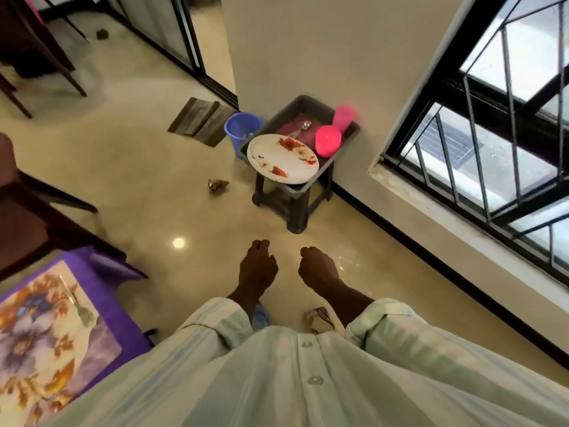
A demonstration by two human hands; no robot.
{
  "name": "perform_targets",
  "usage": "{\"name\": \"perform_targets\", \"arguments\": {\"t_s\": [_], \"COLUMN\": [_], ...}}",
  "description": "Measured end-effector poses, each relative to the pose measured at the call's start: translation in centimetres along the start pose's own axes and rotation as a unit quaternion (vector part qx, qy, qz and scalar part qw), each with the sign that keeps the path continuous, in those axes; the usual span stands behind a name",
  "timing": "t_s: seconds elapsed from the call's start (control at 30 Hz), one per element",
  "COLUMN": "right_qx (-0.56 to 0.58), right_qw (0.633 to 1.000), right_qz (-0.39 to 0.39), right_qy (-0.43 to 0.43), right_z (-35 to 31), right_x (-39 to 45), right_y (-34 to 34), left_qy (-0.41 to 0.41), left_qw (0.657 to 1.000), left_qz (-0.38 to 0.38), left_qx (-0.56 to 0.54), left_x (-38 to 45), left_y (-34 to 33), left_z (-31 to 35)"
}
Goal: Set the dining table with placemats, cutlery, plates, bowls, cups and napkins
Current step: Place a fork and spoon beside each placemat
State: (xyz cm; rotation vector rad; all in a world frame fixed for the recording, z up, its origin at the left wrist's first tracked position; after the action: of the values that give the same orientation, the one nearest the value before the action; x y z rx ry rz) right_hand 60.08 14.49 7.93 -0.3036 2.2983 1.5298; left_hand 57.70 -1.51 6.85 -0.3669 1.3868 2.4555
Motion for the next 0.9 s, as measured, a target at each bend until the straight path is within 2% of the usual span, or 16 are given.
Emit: {"name": "perform_targets", "arguments": {"t_s": [0.2,0.37,0.53,0.63,0.8,0.9], "right_qx": [0.068,0.081,0.116,0.119,0.152,0.197], "right_qw": [0.997,0.997,0.989,0.988,0.979,0.964], "right_qz": [0.043,0.008,-0.005,-0.002,-0.003,-0.007], "right_qy": [-0.023,-0.01,-0.088,-0.094,-0.135,-0.18], "right_z": [-7.3,-12.5,-11.6,-10.5,-8.8,-8.2], "right_x": [11.5,19.1,24.6,28.2,37.4,43.4], "right_y": [4.6,5.6,6.9,7.9,10.1,12.2], "left_qy": [0.01,0.0,-0.013,-0.03,-0.054,-0.037], "left_qw": [0.999,1.0,0.999,0.999,0.997,0.997], "left_qz": [0.028,0.003,-0.025,-0.038,-0.044,-0.065], "left_qx": [-0.015,0.022,0.023,0.021,0.027,0.023], "left_x": [11.7,18.2,24.1,28.2,37.4,43.7], "left_y": [8.9,12.7,14.4,15.4,17.3,18.2], "left_z": [-1.3,-3.1,-3.5,-3.1,-0.8,0.9]}}
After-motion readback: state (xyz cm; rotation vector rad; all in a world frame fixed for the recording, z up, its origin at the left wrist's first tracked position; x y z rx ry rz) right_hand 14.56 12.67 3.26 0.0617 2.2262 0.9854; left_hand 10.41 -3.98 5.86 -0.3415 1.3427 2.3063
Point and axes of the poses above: each hand's wrist, its own x-axis towards the middle knuckle, its own y-axis out of the back of the hand, z = x × y, the point moved 2 cm from there along x, towards the middle knuckle, and after that the axes turned 5 degrees about -z, right-handed, at the moved point
